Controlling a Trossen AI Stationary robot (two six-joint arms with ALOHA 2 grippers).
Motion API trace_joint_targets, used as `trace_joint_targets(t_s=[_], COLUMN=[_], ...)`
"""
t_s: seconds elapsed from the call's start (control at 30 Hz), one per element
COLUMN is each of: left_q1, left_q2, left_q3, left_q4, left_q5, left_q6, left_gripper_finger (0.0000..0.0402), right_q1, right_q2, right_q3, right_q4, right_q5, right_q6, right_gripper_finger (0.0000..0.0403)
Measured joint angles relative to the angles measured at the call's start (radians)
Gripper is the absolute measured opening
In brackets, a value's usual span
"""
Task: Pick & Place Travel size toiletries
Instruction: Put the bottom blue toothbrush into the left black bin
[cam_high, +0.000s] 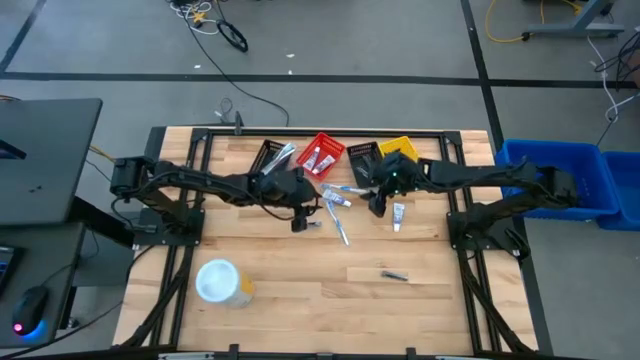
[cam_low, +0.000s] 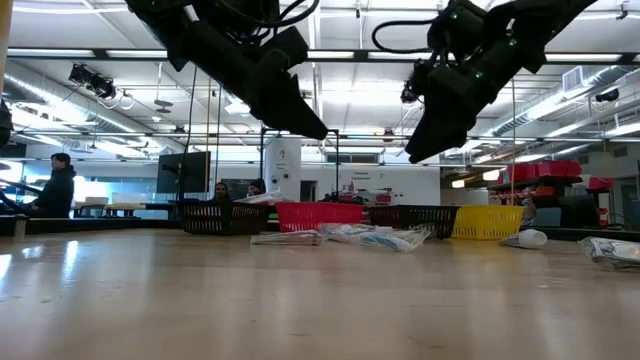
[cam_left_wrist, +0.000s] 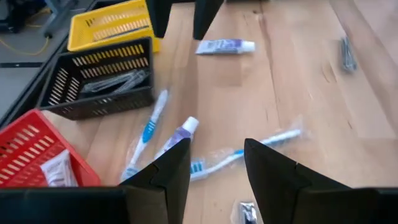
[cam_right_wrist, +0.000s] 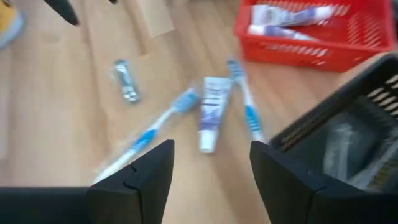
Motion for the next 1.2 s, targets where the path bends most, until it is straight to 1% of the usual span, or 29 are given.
trace_joint_targets(t_s=[0.1,0.2,0.33,0.5,0.6,0.7,0.87,1.03,1.2], left_q1=[-0.011,-0.015,-0.015,-0.015,-0.016,-0.016,-0.016,-0.016,-0.016], left_q2=[0.0,0.0,0.0,0.0,0.0,0.0,0.0,0.0,0.0], left_q3=[0.0,-0.001,0.0,0.0,0.0,0.0,0.0,0.0,0.0], left_q4=[-0.004,-0.003,-0.006,-0.003,-0.008,-0.008,-0.009,-0.009,-0.01], left_q5=[-0.037,-0.104,-0.157,-0.159,-0.159,-0.156,-0.157,-0.157,-0.158], left_q6=[-0.002,-0.026,-0.032,-0.036,-0.054,-0.054,-0.053,-0.053,-0.053], left_gripper_finger=[0.0164,0.0164,0.0162,0.0162,0.0162,0.0162,0.0162,0.0162,0.0161], right_q1=[0.053,0.125,0.225,0.295,0.319,0.337,0.35,0.351,0.353], right_q2=[0.006,0.038,0.109,0.213,0.278,0.337,0.43,0.51,0.536], right_q3=[0.0,-0.001,-0.005,-0.006,-0.006,-0.006,-0.006,-0.006,-0.004], right_q4=[0.015,0.056,0.161,0.259,0.304,0.33,0.414,0.448,0.459], right_q5=[0.003,0.022,0.129,0.249,0.291,0.32,0.318,0.317,0.334], right_q6=[0.099,0.186,0.231,0.348,0.401,0.419,0.433,0.435,0.423], right_gripper_finger=[0.0216,0.0207,0.0198,0.0202,0.0208,0.0211,0.0201,0.0187,0.0177])
